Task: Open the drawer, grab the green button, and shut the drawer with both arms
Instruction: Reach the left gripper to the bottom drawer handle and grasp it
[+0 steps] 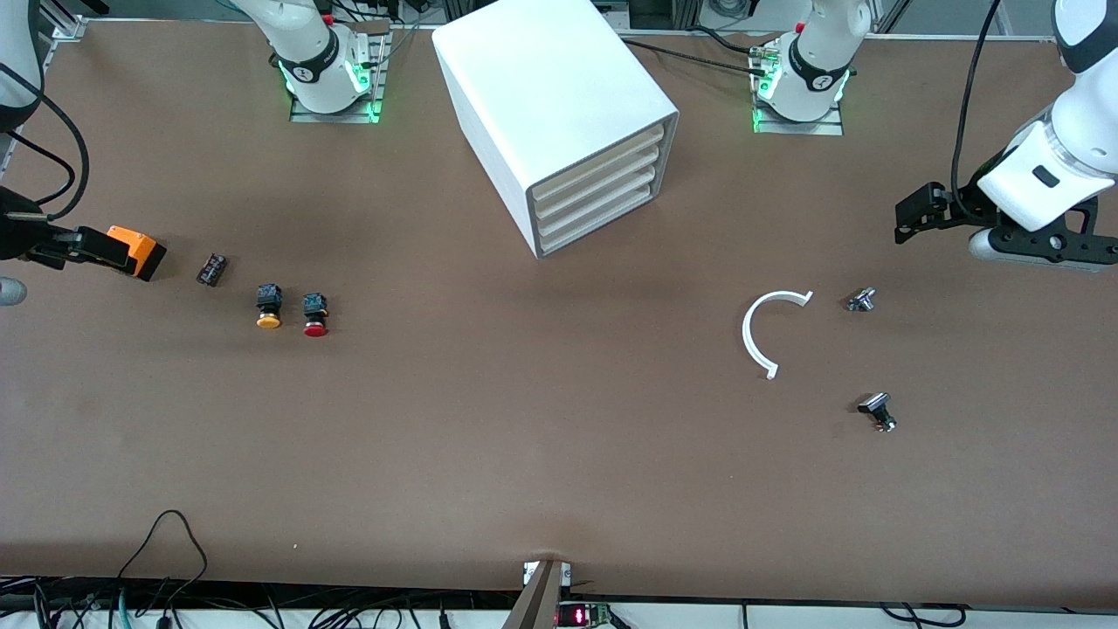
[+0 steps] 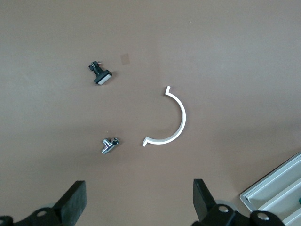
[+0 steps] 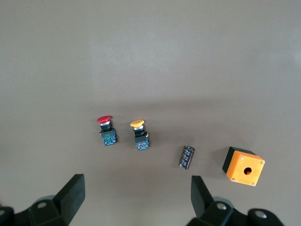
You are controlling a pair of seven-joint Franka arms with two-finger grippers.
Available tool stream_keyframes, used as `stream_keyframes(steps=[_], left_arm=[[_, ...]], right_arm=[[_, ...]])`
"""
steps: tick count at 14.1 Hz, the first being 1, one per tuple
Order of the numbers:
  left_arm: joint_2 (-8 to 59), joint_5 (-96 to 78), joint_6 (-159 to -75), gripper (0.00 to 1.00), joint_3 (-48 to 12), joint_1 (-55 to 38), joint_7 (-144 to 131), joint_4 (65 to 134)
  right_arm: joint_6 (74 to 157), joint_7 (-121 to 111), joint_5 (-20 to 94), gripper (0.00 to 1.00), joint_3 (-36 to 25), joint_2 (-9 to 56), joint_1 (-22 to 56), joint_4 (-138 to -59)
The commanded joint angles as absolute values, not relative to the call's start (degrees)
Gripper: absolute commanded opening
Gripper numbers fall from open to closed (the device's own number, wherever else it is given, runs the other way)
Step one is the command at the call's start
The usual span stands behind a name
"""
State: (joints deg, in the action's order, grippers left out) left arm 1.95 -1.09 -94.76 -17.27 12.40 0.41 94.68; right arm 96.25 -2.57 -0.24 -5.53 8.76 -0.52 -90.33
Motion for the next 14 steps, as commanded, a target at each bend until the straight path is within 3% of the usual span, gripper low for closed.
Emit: stream_keyframes(steps=[1, 14], left_arm=[[6.84, 0.53, -92.73, 1.00, -17.40, 11.78, 0.53, 92.46], [18.27, -20.71, -84.38, 1.00, -17.40, 9.05, 2.81, 91.14]], right_arm=[[96.68, -3.16, 0.88, 1.00, -5.62, 8.70, -0.79, -90.44], [96.77, -2.99, 0.09, 1.00, -5.62, 8.70, -0.88, -90.44]])
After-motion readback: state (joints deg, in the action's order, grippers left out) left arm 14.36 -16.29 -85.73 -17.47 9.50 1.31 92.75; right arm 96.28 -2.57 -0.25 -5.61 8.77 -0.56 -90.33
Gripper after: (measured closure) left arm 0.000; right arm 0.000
